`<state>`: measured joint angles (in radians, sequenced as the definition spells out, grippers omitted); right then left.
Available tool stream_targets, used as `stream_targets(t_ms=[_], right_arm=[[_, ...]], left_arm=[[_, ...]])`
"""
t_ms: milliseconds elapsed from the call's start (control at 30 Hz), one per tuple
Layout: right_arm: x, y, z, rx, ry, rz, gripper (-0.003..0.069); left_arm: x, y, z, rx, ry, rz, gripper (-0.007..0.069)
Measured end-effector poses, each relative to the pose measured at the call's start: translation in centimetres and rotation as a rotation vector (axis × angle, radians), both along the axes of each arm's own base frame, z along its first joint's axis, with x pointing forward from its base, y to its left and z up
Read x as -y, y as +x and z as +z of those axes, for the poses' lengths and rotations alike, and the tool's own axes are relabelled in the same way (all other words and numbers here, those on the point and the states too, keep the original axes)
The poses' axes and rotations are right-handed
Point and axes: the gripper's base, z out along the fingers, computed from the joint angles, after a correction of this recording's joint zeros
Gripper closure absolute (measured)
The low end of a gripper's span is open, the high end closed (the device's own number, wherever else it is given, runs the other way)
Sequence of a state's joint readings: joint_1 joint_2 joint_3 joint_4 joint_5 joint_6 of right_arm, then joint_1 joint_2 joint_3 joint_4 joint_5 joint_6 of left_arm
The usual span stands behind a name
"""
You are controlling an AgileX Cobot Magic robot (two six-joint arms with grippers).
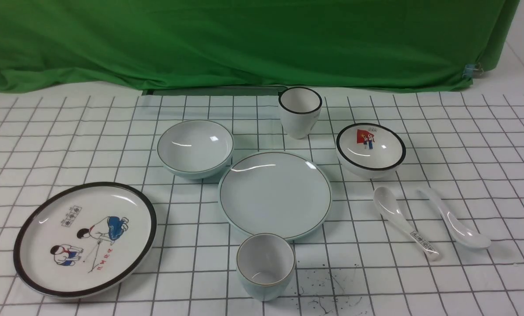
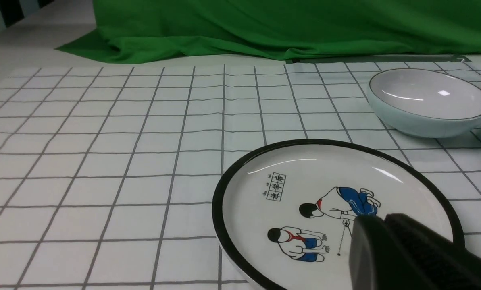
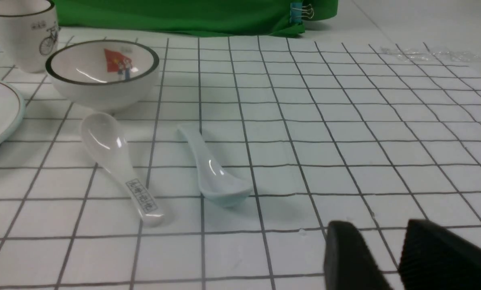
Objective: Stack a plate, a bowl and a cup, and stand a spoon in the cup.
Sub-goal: Use the left arm to grab a blue rice bowl
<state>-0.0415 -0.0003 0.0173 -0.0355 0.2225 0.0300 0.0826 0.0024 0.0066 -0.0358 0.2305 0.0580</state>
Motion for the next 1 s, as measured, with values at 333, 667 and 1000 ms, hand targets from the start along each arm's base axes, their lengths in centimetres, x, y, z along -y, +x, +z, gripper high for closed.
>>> stream_targets(t_ms=[333, 667, 1000], right_arm=[[0.0, 0.0, 0.0, -0.001, -0.013, 0.003, 0.0417], [0.0, 0.0, 0.0, -0.001, -0.018, 0.004, 0.0417], [-0.03, 0.0, 0.0, 0.003, 0.043, -0.007, 0.0417]], left_arm=[[-0.07, -0.01, 0.0, -0.003, 0.036, 0.003, 0.0652], [-0.09, -0.01, 0.0, -0.003, 0.041, 0.003, 0.0652], [0.04, 0.07, 0.49, 0.059, -0.067, 0.004, 0.0652]])
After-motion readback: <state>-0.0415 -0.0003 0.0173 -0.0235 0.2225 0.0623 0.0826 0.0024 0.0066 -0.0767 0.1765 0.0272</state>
